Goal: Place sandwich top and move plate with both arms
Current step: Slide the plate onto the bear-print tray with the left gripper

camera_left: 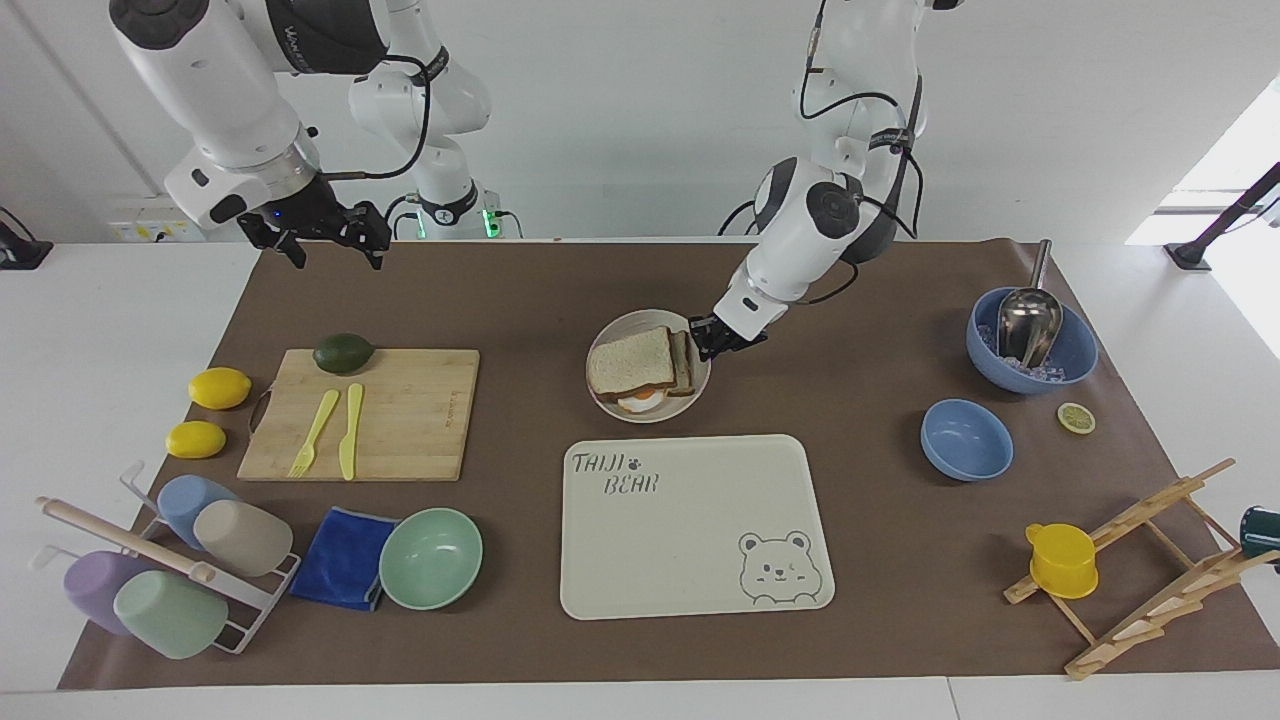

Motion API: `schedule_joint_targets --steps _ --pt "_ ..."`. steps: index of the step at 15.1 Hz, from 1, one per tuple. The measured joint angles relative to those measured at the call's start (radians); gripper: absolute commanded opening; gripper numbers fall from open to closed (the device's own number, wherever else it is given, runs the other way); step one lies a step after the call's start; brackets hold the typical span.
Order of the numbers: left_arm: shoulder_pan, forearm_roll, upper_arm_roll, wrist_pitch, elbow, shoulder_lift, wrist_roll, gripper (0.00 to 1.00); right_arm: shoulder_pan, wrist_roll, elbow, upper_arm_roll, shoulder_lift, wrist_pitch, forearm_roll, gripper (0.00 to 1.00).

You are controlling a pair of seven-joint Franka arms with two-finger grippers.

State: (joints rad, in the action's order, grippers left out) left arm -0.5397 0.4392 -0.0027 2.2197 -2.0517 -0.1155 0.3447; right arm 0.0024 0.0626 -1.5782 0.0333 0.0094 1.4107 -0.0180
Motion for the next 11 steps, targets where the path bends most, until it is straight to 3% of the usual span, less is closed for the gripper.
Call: schedule_joint_targets --steps 6,11 --pt "0.107 0.076 0.003 -0.015 0.126 -0.048 -0.012 0.00 0.001 0.000 0.000 0.001 0.000 0.000 0.000 1.00" --pt "0.131 0.105 0.004 -0.016 0.261 -0.188 -0.013 0.00 0.000 0.000 0.000 0.000 0.000 0.000 0.000 1.00"
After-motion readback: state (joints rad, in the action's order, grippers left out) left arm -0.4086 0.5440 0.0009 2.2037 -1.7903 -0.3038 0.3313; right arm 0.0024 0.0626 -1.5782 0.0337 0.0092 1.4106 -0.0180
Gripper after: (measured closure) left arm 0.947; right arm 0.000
